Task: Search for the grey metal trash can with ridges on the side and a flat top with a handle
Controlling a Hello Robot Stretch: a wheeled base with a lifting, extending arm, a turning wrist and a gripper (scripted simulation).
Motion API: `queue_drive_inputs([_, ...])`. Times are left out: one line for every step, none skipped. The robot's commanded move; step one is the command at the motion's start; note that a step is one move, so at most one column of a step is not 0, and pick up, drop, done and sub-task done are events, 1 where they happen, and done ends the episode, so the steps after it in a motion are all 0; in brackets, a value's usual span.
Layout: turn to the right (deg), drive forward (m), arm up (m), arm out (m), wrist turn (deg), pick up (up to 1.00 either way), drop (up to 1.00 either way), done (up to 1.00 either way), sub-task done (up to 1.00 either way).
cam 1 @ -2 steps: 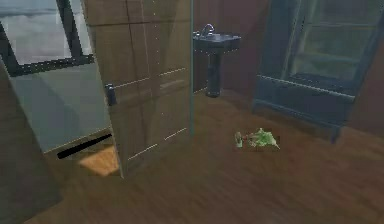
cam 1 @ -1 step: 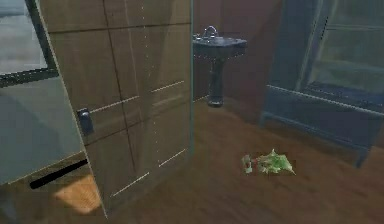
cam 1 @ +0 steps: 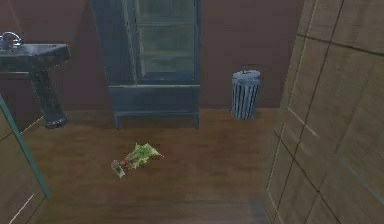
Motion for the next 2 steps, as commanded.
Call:
queue_drive_inputs([3.0,0.0,0.0,0.0,0.0,0.0,0.0,0.0,0.0])
queue_drive_inputs([0.0,1.0,0.0,0.0,0.0,0.0,0.0,0.0,0.0])
